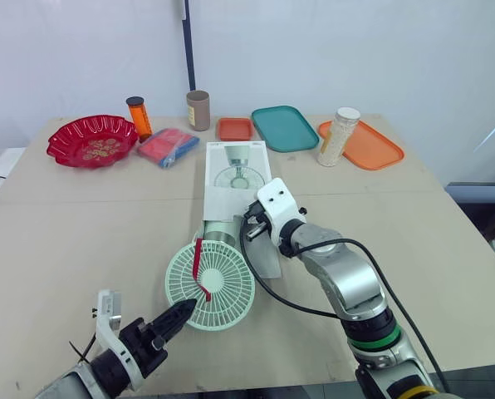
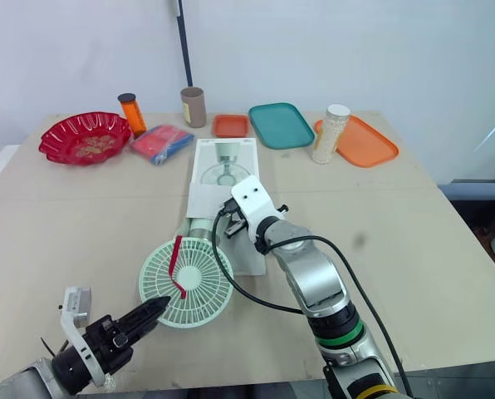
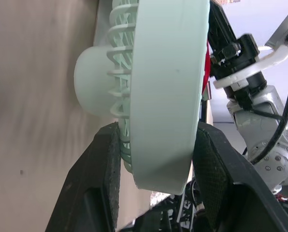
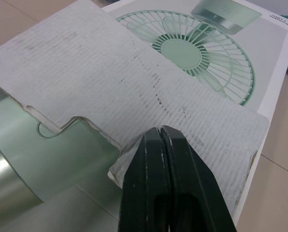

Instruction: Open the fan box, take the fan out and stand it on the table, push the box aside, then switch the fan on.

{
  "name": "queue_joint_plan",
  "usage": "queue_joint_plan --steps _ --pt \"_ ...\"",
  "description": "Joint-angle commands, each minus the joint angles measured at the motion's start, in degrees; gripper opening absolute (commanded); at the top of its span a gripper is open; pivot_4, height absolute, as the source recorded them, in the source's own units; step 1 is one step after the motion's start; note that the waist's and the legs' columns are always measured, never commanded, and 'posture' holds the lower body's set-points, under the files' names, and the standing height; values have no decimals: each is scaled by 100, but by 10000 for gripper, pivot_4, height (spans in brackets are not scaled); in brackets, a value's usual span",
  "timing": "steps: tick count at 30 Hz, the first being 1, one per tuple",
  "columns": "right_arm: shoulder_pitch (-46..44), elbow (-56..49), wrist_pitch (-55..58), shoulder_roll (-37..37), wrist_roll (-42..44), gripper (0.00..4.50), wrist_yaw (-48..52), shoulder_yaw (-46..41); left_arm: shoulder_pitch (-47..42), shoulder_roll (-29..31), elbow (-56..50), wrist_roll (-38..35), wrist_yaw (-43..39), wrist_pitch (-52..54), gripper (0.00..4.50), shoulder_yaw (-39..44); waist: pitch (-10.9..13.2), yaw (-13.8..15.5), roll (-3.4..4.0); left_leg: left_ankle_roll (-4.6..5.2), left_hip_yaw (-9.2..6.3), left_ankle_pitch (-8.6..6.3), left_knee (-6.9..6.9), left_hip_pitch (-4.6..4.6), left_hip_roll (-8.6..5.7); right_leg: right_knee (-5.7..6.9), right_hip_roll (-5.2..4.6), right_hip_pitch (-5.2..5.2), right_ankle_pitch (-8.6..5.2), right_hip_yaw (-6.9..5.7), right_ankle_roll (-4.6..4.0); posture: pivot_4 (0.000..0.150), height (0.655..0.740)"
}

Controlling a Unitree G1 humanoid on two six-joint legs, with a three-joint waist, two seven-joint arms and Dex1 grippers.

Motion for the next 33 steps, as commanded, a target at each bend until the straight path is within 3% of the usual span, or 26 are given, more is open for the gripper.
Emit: queue_joint_plan --steps 1,6,8,13,14,20,25,33 --pt "252 486 460 -134 -121 0 -39 107 527 98 70 195 -97 122 16493 -69 0 0 1 -1 1 -1 0 2 1 0 0 0 -1 0 0 1500 7382" --pt "234 521 440 -120 -127 0 -27 115 517 127 175 367 -293 63 16493 -57 0 1 1 -1 0 -1 -2 6 1 0 0 1 -11 -2 -6 1500 7382" --pt "231 534 426 -117 -137 0 -24 110 471 112 201 436 -363 48 26653 -54 1 2 2 -1 0 -1 -2 6 1 0 0 1 -11 -2 -5 1500 7382" --pt "246 524 425 -109 -140 0 -24 108 375 113 284 479 -415 12 43441 15 5 30 2 0 -4 0 -1 3 0 0 0 1 -11 -3 -3 1500 7382" --pt "253 514 429 -105 -139 0 -25 111 352 115 300 488 -444 12 44726 44 5 30 1 0 -4 0 0 3 0 0 0 2 -11 -3 -2 1500 7382" --pt "264 528 419 -81 -158 0 -28 132 324 176 260 278 -531 38 44726 237 6 32 0 0 -4 0 0 2 1 0 0 1 -11 -3 -2 1500 7382" --pt "255 563 392 -96 -174 0 -16 127 470 439 215 -285 -907 75 44726 932 6 33 0 -1 -4 0 -1 2 1 0 -1 0 -11 -4 -3 1500 7382" --pt "220 680 293 -90 -251 0 -19 163 894 825 108 -322 -1614 196 44726 1653 9 39 -6 -1 -2 0 -1 2 2 -2 -5 -1 -12 -8 -3 1500 7382"
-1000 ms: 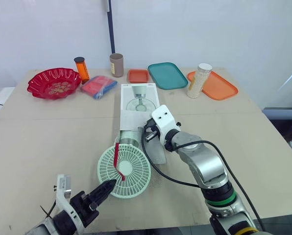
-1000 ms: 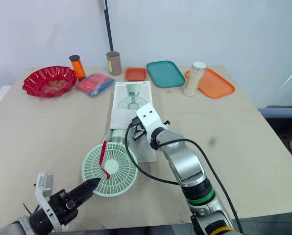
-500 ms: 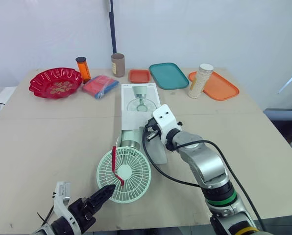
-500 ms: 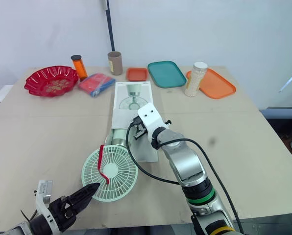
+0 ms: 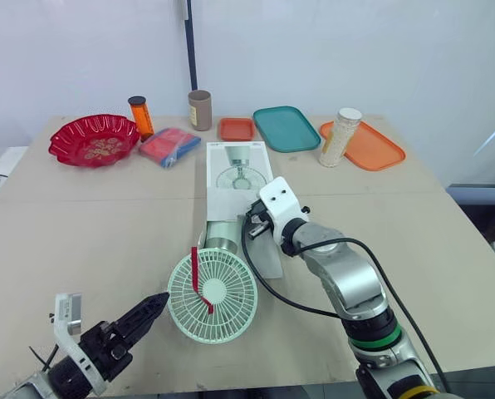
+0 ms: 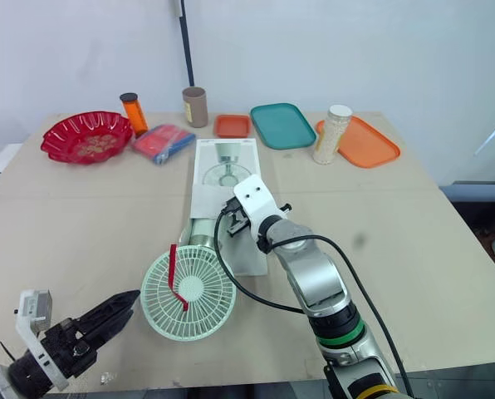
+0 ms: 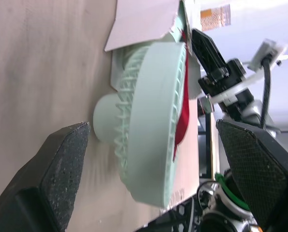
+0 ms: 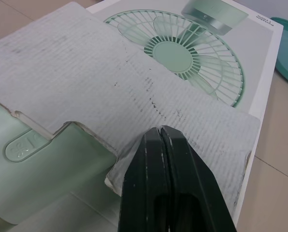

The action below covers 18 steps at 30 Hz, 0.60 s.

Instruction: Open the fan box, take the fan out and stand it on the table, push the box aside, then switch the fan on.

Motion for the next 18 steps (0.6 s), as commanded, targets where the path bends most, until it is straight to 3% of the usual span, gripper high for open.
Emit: queue_joint_plan --steps 1,6,14,18 --pt "218 661 289 -65 -106 0 -12 177 154 311 -68 -102 -336 166 44726 461 0 9 0 0 0 0 0 0 0 0 0 0 0 0 0 1500 7382" --pt "124 677 201 -6 -176 0 -24 262 -623 1004 1163 185 -285 369 44726 1319 3 43 7 -2 -9 7 0 3 4 2 1 -1 -14 -14 -26 1500 7382" --pt "134 306 315 207 -212 0 -73 401 -1525 1596 843 2575 -1540 564 44726 1177 6 23 -10 -16 12 0 -4 0 10 -1 -10 -9 7 -18 2 1500 7382" --pt "160 355 245 209 -213 0 -60 398 -1859 2052 1318 3787 -2383 94 44726 1094 9 30 -8 -16 17 -1 -12 -2 12 -1 -13 -20 25 -20 -31 1500 7382"
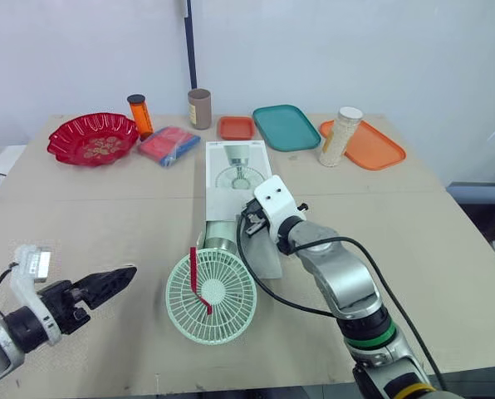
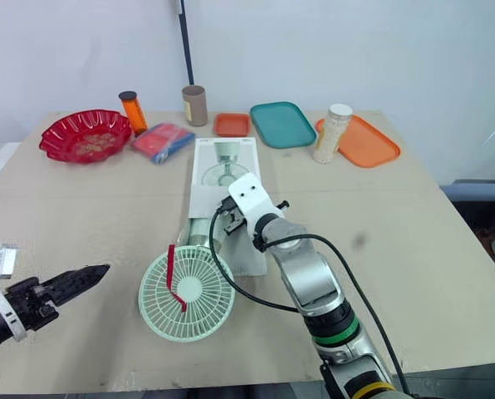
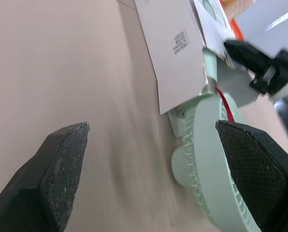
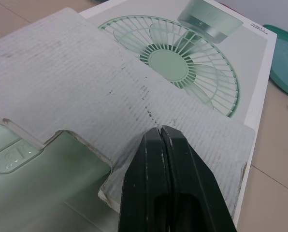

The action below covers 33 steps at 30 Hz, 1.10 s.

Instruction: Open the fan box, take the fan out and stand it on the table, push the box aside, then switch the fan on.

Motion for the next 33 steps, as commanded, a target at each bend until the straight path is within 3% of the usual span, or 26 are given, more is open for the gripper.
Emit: queue_joint_plan --steps 1,7,17,24,33 --pt "288 304 285 87 7 0 37 236 -669 817 257 2501 -1807 -568 44726 -191 2 5 2 -3 4 2 -4 0 8 0 1 -4 1 -5 -4 1500 7382" --pt "243 391 130 -52 -26 0 158 196 -1165 1379 1109 4359 -3790 -1637 44726 -640 10 -5 4 -7 52 -3 -15 1 31 0 -4 -18 11 -8 -23 1500 7382" --pt "278 413 -202 -262 -121 0 362 301 -2293 1353 1986 5665 -5599 -2617 44726 -1291 15 2 -1 -5 72 -4 -18 -6 62 1 -5 -25 28 -35 -29 1500 7382" --pt "296 127 -600 -388 -105 0 532 113 -3171 1121 2456 6173 -6062 -2724 44726 -1787 23 -7 2 -3 75 -5 -19 -11 62 1 -5 -27 30 -38 -25 1500 7382" --pt "222 -655 -512 -724 34 0 881 -245 -3340 699 2543 6655 -6433 -3160 44726 -2158 61 -10 2 2 72 -5 -16 -18 62 2 -4 -29 48 -41 -20 1500 7382"
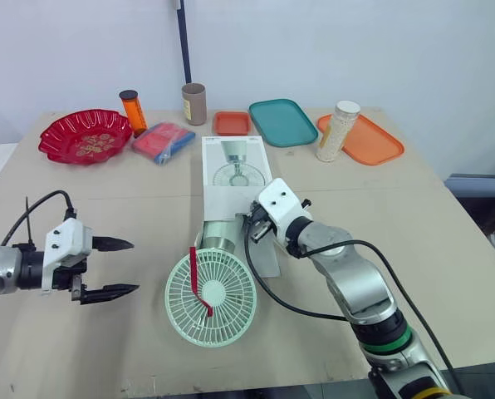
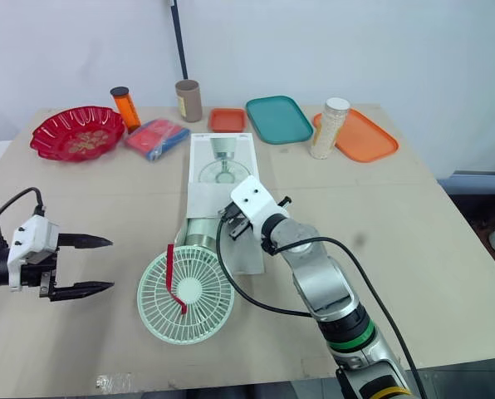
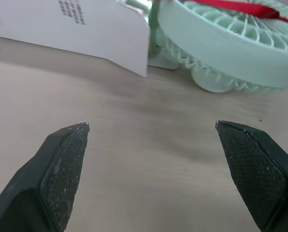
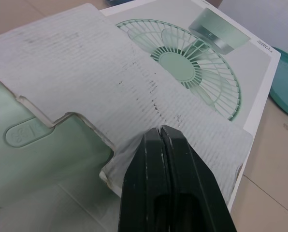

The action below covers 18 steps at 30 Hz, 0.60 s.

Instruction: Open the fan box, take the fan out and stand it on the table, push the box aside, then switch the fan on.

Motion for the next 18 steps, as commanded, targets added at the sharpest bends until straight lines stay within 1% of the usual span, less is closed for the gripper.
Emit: queue_joint_plan --steps 1,5,8,9,12,14,16,18 --pt "38 -394 205 -191 149 0 195 -257 -134 -93 65 134 -142 -192 44726 22 5 3 -2 0 0 0 2 -1 0 0 0 0 1 0 1 1500 7382" --pt "61 -853 345 -336 490 0 448 -646 -217 -179 118 211 -260 -232 44726 -14 25 6 15 1 -3 0 5 -6 0 0 1 -1 2 -4 2 1500 7382" --pt "122 -1257 389 -424 958 0 749 -1042 -255 -218 180 277 -358 -305 44726 -40 29 -15 18 2 -2 -1 6 -7 0 2 3 -2 2 -3 3 1500 7382" --pt "132 -1347 444 -469 1057 2490 801 -1138 -277 -232 204 295 -375 -313 44988 -49 29 -26 18 2 -2 -1 8 -7 0 5 3 -2 2 -3 3 1500 7382" --pt "276 -1756 576 -812 1560 14239 1239 -1600 -403 -257 239 333 -458 -326 45000 -127 32 -20 21 2 -5 0 14 -7 0 7 4 1 3 -4 5 1500 7382" --pt "385 -1977 641 -1067 1875 20976 1486 -1868 -416 -268 246 355 -531 -351 45000 -148 33 1 20 4 -8 -1 15 -11 -2 7 4 2 3 -7 6 1500 7382" --pt "542 -2148 714 -1375 2274 29756 1829 -2202 -421 -277 263 364 -608 -385 45000 -168 34 8 22 5 -9 -2 18 -14 -2 6 4 2 3 -8 6 1500 7382" --pt "718 -2201 750 -1657 2613 37167 2164 -2540 -444 -291 307 444 -713 -581 45000 -209 34 23 21 5 -10 -2 20 -14 -1 7 5 2 4 -10 6 1500 7382"
